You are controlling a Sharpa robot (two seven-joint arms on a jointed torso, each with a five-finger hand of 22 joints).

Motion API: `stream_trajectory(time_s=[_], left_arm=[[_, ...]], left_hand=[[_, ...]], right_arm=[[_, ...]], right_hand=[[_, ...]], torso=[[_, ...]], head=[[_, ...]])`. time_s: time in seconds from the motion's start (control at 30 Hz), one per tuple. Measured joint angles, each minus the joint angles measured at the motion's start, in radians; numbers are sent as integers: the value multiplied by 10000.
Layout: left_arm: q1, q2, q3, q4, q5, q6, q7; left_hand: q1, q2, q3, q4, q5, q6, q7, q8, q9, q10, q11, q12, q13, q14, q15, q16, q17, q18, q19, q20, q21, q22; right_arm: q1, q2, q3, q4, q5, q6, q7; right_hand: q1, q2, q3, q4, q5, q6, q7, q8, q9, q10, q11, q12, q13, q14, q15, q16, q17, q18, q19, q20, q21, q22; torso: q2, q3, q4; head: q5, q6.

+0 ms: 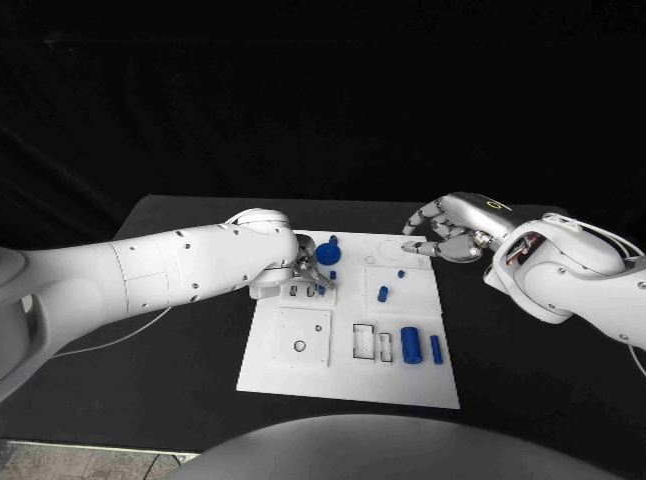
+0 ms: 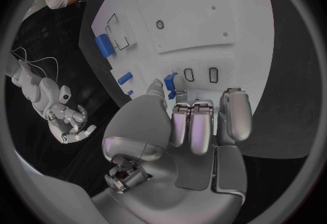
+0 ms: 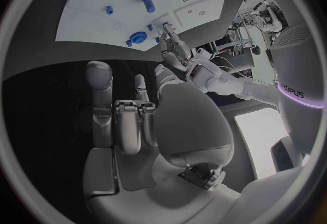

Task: Assemble the parts on the task board

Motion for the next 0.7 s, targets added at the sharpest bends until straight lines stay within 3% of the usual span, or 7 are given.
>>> stream_trajectory(time_s=[0.7], left_arm=[[-86,179,0,-355,74,101,29]], left_hand=[[107,-104,264,-98,235,-1,0,-273,185,19,-19,0,-8,0,0,0,-1,2,-154,10,-137,-3]], right_arm=[[-52,-28,-1,-34,105,134,-59]], right_hand=[[40,40,0,0,0,0,0,0,6,-37,37,0,-2,-37,36,-49,-2,1,0,0,-151,-65]], torso=[[-11,-3,0]], head=[[-48,-1]])
